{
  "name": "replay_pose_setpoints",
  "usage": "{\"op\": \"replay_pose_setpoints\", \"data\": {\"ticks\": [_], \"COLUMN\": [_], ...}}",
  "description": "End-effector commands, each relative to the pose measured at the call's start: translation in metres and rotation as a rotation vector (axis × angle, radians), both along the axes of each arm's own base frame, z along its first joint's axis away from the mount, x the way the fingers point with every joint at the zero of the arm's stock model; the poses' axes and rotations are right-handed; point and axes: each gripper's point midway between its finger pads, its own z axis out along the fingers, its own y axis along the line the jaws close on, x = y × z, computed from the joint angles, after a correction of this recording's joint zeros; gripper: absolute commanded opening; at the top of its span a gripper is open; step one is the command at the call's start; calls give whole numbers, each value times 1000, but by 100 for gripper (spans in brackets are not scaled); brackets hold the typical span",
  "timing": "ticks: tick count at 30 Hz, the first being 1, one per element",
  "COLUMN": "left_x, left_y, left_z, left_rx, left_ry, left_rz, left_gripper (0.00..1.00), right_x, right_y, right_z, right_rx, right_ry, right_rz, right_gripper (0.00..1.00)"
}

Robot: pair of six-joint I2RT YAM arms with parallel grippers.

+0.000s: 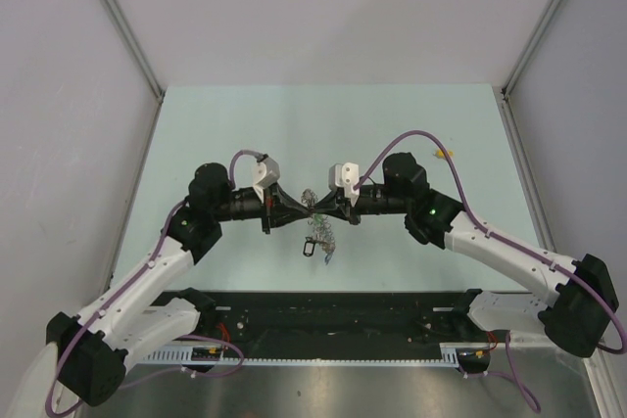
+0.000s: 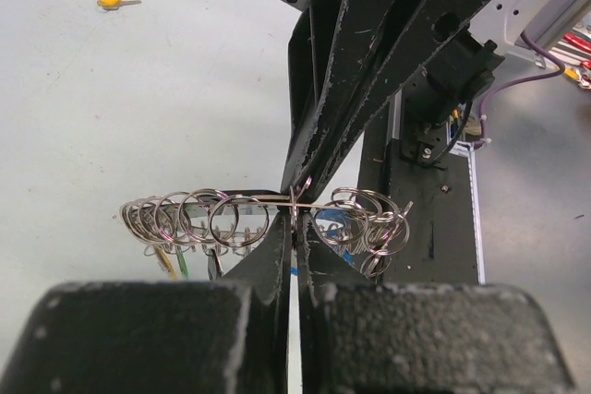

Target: Put the keys on the keyring

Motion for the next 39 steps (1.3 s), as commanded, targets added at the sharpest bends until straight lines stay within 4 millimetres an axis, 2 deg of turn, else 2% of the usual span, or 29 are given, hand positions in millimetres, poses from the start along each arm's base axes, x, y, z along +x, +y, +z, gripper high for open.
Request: {"op": "replay_pose_setpoints", "data": {"ticks": [1, 4, 5, 6, 9, 12, 14, 15, 18, 23, 27, 39], "left_x": [-17, -14, -10, -10, -9, -11, -10, -12, -10, -3, 1, -4], "left_y": [-4, -3, -2, -1, 3, 5, 8, 9, 10, 8, 2, -15], "left_z": [48, 47, 45, 42, 38, 42, 37, 39, 36, 28, 25, 6], "left_rx": [-101, -101, -96, -84, -53, -34, 5, 22, 73, 130, 142, 208], "left_ry": [-175, -166, -160, -148, -142, -159, -188, -179, -182, -158, -126, -75], "left_rz": [-93, -63, -41, -32, -15, -16, -26, -37, -56, -80, -112, -241], "left_gripper": [0, 3, 6, 15, 26, 31, 35, 39, 44, 46, 40, 34], "right_x": [0, 1, 1, 1, 1, 2, 4, 2, 3, 3, 4, 0], "right_y": [7, 3, 1, 0, -4, -7, -7, -9, -10, -13, -13, -12], "right_z": [9, 9, 13, 14, 18, 17, 22, 13, 14, 14, 14, 13], "right_rx": [25, 19, 24, 22, 25, 12, 5, -27, -35, -45, -51, -63], "right_ry": [-11, -17, -26, -34, -54, -64, -87, -66, -75, -84, -89, -90], "right_rz": [22, 11, 7, 5, -4, -1, 3, 5, 3, 0, 1, 13], "right_gripper": [0, 0, 0, 0, 0, 0, 0, 0, 0, 0, 0, 0]}}
